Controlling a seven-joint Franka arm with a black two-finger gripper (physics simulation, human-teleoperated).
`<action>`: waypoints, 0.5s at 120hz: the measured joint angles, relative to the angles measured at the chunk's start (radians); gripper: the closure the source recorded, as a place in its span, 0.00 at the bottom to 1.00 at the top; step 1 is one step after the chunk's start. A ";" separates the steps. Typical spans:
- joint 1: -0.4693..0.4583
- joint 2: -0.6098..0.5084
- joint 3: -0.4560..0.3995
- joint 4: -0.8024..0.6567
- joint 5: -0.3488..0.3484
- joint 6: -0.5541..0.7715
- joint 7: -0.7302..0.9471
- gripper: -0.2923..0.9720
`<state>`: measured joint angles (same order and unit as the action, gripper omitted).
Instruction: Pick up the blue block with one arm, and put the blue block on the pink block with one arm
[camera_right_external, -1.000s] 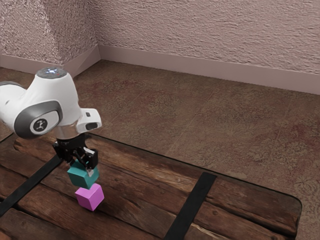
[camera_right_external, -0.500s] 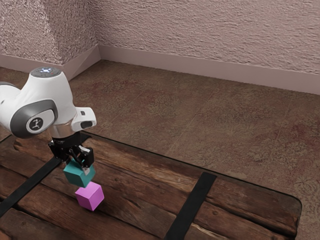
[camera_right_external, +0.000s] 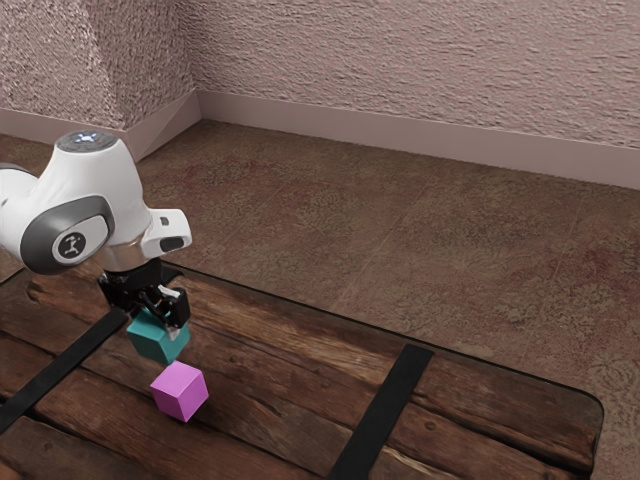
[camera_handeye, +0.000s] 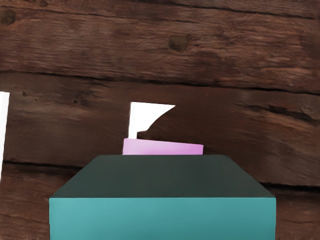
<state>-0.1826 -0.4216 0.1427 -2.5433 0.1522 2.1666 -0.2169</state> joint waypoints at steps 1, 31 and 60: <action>0.000 0.000 0.000 0.000 -0.001 0.000 0.001 0.44; 0.000 0.000 0.000 0.000 -0.011 0.002 0.033 0.30; -0.005 0.307 -0.205 0.489 -0.012 -0.093 0.054 0.25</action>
<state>-0.1874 -0.1145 -0.0620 -2.0540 0.1402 2.0736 -0.1626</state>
